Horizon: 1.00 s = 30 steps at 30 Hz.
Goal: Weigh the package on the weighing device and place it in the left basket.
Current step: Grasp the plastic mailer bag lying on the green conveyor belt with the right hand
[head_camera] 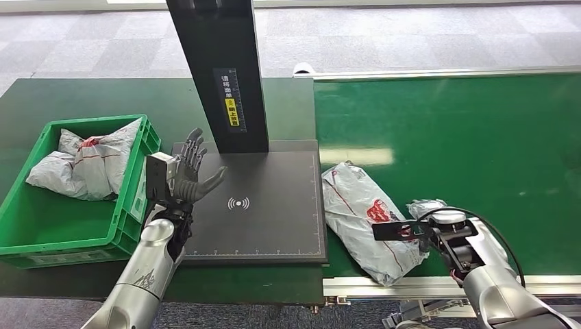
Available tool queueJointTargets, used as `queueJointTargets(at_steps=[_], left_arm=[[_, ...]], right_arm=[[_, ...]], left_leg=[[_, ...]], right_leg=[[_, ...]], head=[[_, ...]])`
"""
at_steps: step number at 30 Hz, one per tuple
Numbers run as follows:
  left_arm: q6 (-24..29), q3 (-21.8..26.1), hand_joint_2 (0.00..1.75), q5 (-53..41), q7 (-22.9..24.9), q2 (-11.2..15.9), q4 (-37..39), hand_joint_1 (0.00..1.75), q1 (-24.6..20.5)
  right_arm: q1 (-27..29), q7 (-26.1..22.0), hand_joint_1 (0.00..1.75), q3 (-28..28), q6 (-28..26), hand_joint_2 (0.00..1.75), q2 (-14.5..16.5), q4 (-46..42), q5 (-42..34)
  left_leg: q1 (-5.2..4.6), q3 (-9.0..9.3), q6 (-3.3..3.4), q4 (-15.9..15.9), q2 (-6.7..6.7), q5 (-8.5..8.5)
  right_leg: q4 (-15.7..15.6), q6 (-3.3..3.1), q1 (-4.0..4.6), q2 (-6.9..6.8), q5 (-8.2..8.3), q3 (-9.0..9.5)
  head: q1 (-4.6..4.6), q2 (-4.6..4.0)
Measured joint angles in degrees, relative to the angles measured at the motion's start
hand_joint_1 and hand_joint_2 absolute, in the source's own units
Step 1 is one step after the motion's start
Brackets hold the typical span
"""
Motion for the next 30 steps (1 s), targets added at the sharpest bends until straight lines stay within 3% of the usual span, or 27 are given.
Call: queueJointTargets(at_steps=[3,8,16,22,23,26,27,30], left_arm=[[-0.03,0.0,1.75,0.09,0.0,0.02,-0.01,0.0,0.41],[-0.53,-0.09,1.75,0.16,0.0,0.2,-0.02,0.0,0.79],[-0.54,-0.23,1.75,0.23,0.0,0.4,-0.07,0.0,1.09],[-0.91,-0.26,1.75,1.04,0.02,1.16,-2.33,0.0,3.1],[-1.03,-0.25,1.75,1.17,0.04,1.32,-2.86,0.0,3.46],[-1.08,-0.2,1.75,1.4,0.07,1.7,-4.58,0.0,4.6],[-1.07,-0.19,1.75,1.43,0.07,1.81,-5.19,0.0,5.02],[-1.27,-0.17,1.75,1.62,-0.11,1.94,-6.31,0.0,5.79]], right_arm=[[0.36,-1.35,1.75,1.17,0.48,1.75,-0.12,0.05,-1.0],[0.56,-7.4,1.75,2.02,1.75,1.75,-0.67,-0.31,-4.88],[0.66,-8.39,1.75,2.91,1.88,1.75,-0.9,-1.09,-6.33],[2.68,-11.59,1.75,3.82,-4.62,1.75,-1.08,-3.13,-12.19],[3.09,-11.94,1.47,4.11,-6.27,1.75,-0.96,-3.56,-13.36],[4.19,-12.18,0.16,4.52,-18.93,1.75,0.19,-5.44,-17.76],[4.38,-12.42,0.0,4.38,-25.21,1.75,0.73,-6.39,-19.65],[4.66,-16.07,0.0,2.23,-39.65,1.75,2.01,-11.98,-29.2]], left_leg=[[0.02,0.01,0.0,0.0,0.0,0.0],[0.04,0.17,-0.01,-0.02,0.07,0.0],[0.03,0.39,-0.01,-0.02,0.09,-0.01],[0.03,0.39,-0.01,-0.03,0.17,-0.03],[0.04,0.38,-0.01,-0.03,0.19,-0.03],[0.05,0.33,-0.01,-0.04,0.18,-0.03],[0.05,0.33,-0.02,-0.04,0.19,-0.02],[0.06,0.32,-0.03,-0.04,0.18,0.0]], right_leg=[[0.0,0.0,0.03,0.0,0.0,-0.01],[0.0,-0.01,0.07,0.04,-0.01,0.12],[-0.02,0.0,0.07,0.04,-0.01,0.37],[-0.01,0.0,0.06,0.14,-0.01,0.41],[-0.01,0.0,0.07,0.16,-0.01,0.39],[0.0,-0.01,0.07,0.18,-0.01,0.32],[0.01,-0.01,0.08,0.19,0.0,0.3],[0.03,-0.02,0.09,0.17,0.0,0.26]], head=[[-0.01,0.0],[0.01,0.0],[0.0,0.0],[0.01,0.0],[0.01,0.0],[-0.01,0.0],[-0.01,0.0],[-0.01,0.0]])
